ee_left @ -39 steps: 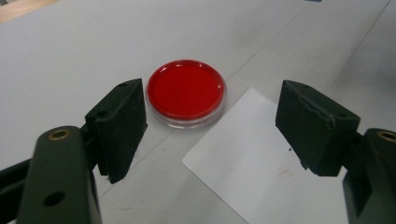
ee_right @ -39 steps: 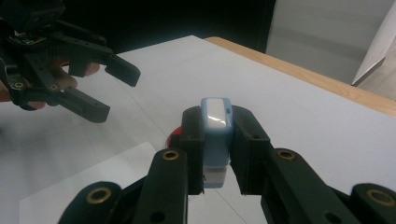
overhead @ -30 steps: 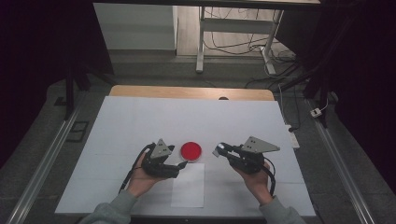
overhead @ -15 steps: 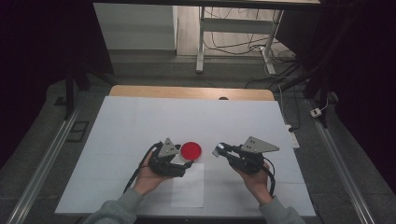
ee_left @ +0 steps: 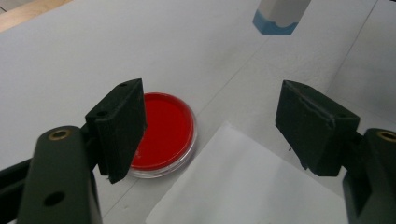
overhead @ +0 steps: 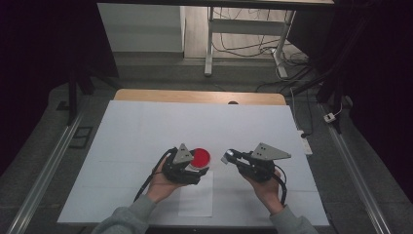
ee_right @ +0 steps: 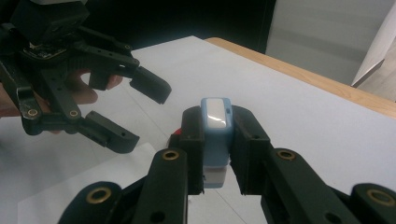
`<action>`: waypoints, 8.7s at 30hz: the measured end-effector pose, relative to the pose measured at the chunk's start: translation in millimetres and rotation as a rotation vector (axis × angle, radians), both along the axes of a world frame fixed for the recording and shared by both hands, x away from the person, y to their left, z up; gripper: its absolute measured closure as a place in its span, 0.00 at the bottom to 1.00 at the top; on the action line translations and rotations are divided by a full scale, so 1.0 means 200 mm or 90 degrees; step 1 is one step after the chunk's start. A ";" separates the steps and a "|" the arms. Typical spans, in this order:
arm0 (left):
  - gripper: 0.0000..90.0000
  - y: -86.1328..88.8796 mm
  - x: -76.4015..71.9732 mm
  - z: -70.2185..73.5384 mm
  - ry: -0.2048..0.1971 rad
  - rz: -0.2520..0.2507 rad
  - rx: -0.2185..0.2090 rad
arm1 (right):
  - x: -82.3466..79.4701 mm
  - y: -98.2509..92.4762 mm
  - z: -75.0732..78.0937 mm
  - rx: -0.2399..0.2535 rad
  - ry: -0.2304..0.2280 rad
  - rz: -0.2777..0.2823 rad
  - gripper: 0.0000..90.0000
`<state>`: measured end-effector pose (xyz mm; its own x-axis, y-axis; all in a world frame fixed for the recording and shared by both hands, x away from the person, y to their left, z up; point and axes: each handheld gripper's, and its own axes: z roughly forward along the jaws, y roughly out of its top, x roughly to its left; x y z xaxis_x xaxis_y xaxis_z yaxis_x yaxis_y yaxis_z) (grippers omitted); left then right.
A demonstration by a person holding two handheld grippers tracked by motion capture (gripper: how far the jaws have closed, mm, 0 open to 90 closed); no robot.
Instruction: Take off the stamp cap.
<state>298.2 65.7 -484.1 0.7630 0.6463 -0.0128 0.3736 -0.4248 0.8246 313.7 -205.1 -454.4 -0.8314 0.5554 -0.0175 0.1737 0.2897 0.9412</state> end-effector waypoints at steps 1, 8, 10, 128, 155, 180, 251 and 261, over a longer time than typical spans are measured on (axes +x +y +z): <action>0.28 -0.01 0.00 0.00 0.000 -0.002 0.000 | 0.00 0.00 0.00 0.000 0.000 0.000 0.84; 0.28 -0.06 0.00 0.01 -0.003 -0.014 0.000 | 0.00 0.01 -0.01 -0.001 0.003 0.001 0.84; 0.28 -0.07 0.00 0.01 -0.004 -0.017 0.001 | 0.00 0.01 -0.01 -0.004 0.002 0.000 0.84; 0.73 -0.25 0.01 -0.05 -0.115 -0.035 0.092 | -0.01 0.08 -0.10 0.124 0.077 -0.063 0.84; 0.73 -0.26 0.00 -0.06 -0.112 -0.038 0.100 | -0.02 0.09 -0.10 0.113 0.074 -0.076 0.84; 0.73 -0.22 0.03 -0.08 -0.079 -0.034 0.072 | -0.02 0.04 -0.08 0.130 0.046 -0.098 0.84; 0.73 0.65 -0.29 -0.06 -0.025 0.092 0.017 | -0.01 -0.03 -0.06 0.130 0.036 -0.101 0.84; 0.73 0.73 -0.33 -0.08 -0.017 0.113 0.005 | -0.01 -0.02 -0.06 0.130 0.036 -0.100 0.84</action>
